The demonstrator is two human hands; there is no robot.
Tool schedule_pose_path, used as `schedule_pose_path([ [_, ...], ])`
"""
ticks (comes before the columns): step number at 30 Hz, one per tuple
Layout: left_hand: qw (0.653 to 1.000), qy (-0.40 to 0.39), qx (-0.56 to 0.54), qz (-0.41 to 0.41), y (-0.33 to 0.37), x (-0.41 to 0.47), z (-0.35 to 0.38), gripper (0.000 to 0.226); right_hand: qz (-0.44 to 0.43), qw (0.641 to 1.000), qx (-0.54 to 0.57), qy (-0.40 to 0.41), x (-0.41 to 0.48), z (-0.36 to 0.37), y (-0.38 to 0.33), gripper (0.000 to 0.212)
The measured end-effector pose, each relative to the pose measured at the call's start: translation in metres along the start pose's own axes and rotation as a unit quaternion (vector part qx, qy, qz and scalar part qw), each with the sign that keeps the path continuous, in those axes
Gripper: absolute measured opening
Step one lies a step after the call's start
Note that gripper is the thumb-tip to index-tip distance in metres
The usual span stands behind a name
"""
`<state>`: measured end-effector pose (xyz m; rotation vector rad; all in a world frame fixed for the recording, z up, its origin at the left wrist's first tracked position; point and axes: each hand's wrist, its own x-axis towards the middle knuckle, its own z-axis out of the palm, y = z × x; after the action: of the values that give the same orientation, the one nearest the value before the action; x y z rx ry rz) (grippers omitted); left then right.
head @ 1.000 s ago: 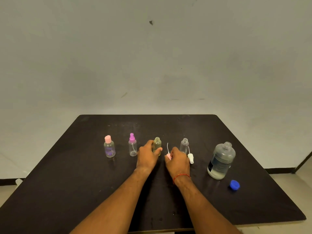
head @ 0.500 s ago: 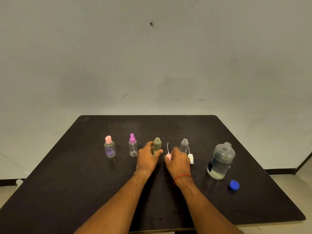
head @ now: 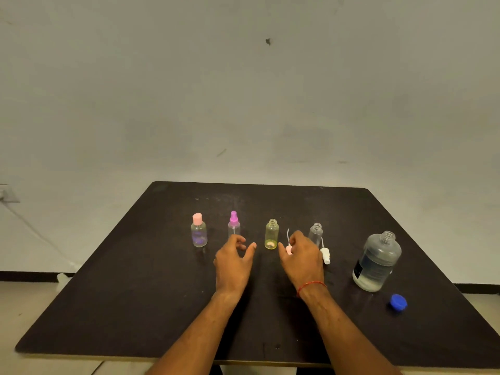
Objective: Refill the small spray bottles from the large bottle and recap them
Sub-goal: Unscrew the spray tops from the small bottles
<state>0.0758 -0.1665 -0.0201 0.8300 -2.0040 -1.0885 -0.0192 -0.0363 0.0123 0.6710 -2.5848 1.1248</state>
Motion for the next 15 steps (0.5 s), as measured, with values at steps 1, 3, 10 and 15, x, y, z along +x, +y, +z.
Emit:
schedule_pose_path([
  [1, 1.000, 0.014, -0.002, 0.000, -0.002, 0.001, -0.005, 0.019, -0.010, 1.000, 0.006, 0.007, 0.001, 0.000, -0.004, 0.028],
  [3, 0.999, 0.041, -0.009, -0.002, -0.005, 0.004, -0.013, 0.024, -0.029, 0.999, 0.015, 0.017, 0.003, -0.001, -0.014, 0.024],
  [10, 0.998, 0.027, -0.002, -0.054, 0.003, 0.027, -0.020, 0.059, -0.103, 0.993, 0.047, 0.033, 0.002, -0.006, -0.047, 0.017],
  [15, 0.998, -0.024, -0.003, -0.064, 0.002, 0.039, -0.015, 0.055, -0.130, 0.991, 0.034, 0.016, 0.001, -0.003, -0.060, 0.018],
])
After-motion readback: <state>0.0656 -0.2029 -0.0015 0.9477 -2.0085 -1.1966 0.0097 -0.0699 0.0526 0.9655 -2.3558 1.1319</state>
